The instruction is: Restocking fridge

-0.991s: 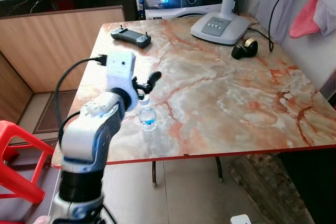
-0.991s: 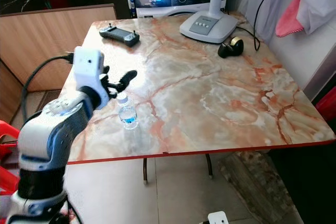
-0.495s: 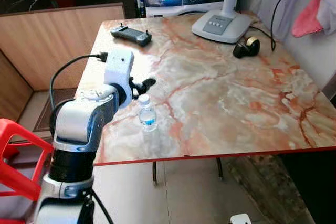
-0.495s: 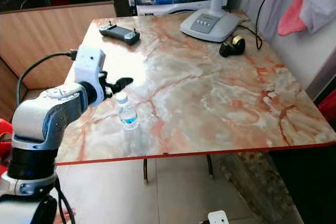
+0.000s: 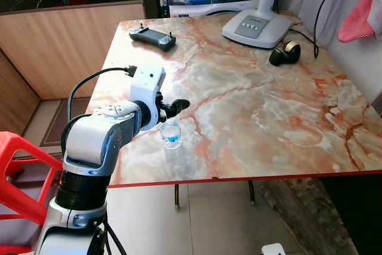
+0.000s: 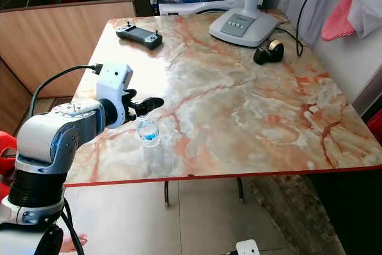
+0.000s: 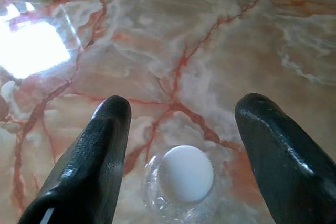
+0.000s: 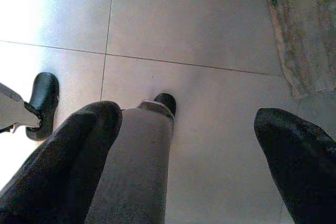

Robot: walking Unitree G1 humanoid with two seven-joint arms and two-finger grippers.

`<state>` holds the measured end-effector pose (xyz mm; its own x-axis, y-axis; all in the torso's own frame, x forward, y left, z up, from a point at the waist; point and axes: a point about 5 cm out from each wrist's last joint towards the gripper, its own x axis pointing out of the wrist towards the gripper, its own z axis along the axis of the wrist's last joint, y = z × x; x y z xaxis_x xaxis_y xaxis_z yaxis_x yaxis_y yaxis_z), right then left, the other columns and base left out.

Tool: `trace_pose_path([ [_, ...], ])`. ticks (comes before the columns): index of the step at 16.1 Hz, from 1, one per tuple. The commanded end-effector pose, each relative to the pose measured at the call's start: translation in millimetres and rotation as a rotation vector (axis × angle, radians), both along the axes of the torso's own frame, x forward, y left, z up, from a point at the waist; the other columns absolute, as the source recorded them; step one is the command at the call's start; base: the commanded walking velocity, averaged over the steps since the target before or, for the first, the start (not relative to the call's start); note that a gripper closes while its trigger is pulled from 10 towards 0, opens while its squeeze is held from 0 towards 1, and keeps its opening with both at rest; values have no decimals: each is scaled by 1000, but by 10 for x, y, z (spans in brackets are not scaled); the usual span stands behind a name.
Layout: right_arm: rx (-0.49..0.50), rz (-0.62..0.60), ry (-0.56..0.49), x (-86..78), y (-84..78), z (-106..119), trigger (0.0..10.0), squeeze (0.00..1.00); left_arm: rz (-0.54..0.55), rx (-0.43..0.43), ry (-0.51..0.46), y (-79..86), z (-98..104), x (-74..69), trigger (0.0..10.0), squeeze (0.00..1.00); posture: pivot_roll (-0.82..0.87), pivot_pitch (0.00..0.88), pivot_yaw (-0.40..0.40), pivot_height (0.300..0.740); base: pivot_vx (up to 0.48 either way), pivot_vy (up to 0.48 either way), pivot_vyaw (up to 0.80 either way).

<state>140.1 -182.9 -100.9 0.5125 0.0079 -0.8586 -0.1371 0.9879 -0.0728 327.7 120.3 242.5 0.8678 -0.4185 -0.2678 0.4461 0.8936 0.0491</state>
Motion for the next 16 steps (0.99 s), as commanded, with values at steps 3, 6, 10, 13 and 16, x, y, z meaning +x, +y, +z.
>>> trace_pose_path([
  [3, 3, 3, 21, -62, 23, -25, 10000, 0, -13, -11, 38, -10, -24, -30, 10000, 0, 2, 60, 60, 740, 0, 0, 0],
  [6, 3, 3, 21, -62, 23, -25, 10000, 0, -31, -1, 48, -33, -30, -55, 10000, 0, 4, 58, 60, 740, 0, 0, 0],
  [10, 7, 1, 20, -59, 23, -24, 10000, 0, -23, 20, 75, -16, -76, -75, 10000, 0, 3, 62, 62, 740, 0, 0, 0],
  [13, 6, 0, 20, -59, 24, -24, 10000, 0, -22, 33, 87, -11, -105, -96, 10000, 0, 6, 65, 62, 740, 0, 0, 0],
  [16, 9, -1, 19, -59, 27, -24, 10000, 0, -17, 39, 86, -5, -102, -96, 10000, 0, 6, 65, 63, 740, 0, 0, 0],
])
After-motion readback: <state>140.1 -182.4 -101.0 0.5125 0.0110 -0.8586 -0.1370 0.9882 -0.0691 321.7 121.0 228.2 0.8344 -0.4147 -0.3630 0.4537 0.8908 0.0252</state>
